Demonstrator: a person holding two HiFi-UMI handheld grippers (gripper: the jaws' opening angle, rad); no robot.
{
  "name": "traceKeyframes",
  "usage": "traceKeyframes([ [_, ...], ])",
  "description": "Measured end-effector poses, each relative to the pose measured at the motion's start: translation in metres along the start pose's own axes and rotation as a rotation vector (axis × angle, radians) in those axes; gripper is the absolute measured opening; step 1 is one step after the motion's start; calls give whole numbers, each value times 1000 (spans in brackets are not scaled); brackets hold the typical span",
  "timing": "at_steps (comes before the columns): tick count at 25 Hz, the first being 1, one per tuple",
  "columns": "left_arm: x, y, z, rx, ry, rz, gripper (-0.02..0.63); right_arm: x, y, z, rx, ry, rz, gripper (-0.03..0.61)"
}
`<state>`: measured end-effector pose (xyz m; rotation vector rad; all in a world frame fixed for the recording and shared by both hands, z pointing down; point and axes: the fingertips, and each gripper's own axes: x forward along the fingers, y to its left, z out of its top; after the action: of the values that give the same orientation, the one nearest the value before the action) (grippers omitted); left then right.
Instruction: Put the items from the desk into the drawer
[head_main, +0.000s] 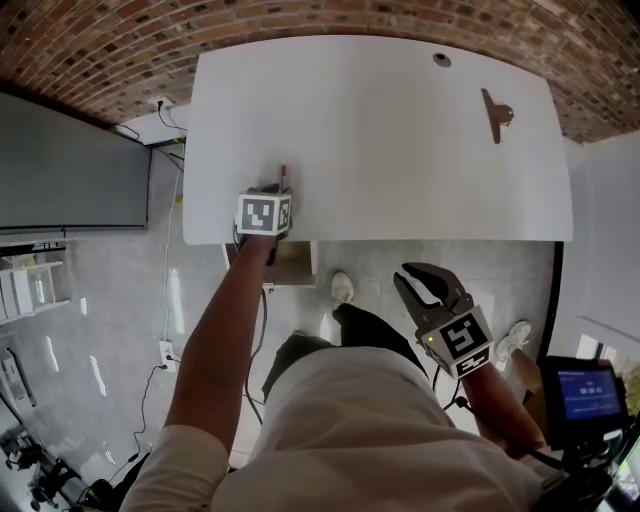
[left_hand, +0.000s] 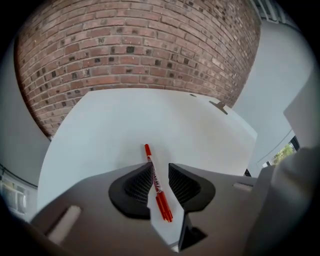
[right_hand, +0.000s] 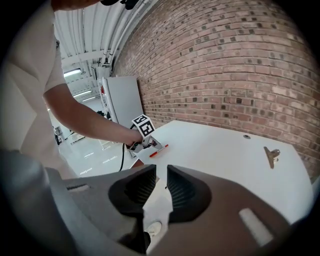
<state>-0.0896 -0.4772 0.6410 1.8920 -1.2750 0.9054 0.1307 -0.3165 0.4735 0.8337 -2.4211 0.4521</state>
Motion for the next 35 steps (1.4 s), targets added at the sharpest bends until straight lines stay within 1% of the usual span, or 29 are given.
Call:
traceKeyframes([
  [4,14,9,-3,-10,46,16,106,2,-4,-4,18,14,-10,54],
  [7,21,13,-8,-43,76,29,83,2,-7,-7,30,21,-18,54],
  [9,23,16,-10,-63,77,37,56,1,-8,-8,39,22,-24,55],
  [14,19,16,-6,-121,44,13,49,-3,-3,-14,49,29,-33,54],
  [17,2,14,-8,-135,-5,-6,49,-3,10,-18,48,30,-37,54],
  [21,-27,8,-21,-148,-73,-36,49,-2,36,-20,36,25,-28,55],
  [24,-50,7,-37,-156,-115,-60,49,0,63,-18,21,16,-19,55],
  [27,-75,4,-62,-171,-146,-92,49,-2,98,-22,8,19,-9,54],
  [32,-114,1,-112,-174,-183,-137,49,-9,156,-30,-20,31,-6,55],
  [35,-125,-2,-147,-177,-181,-158,49,-16,189,-39,-21,45,-4,54],
])
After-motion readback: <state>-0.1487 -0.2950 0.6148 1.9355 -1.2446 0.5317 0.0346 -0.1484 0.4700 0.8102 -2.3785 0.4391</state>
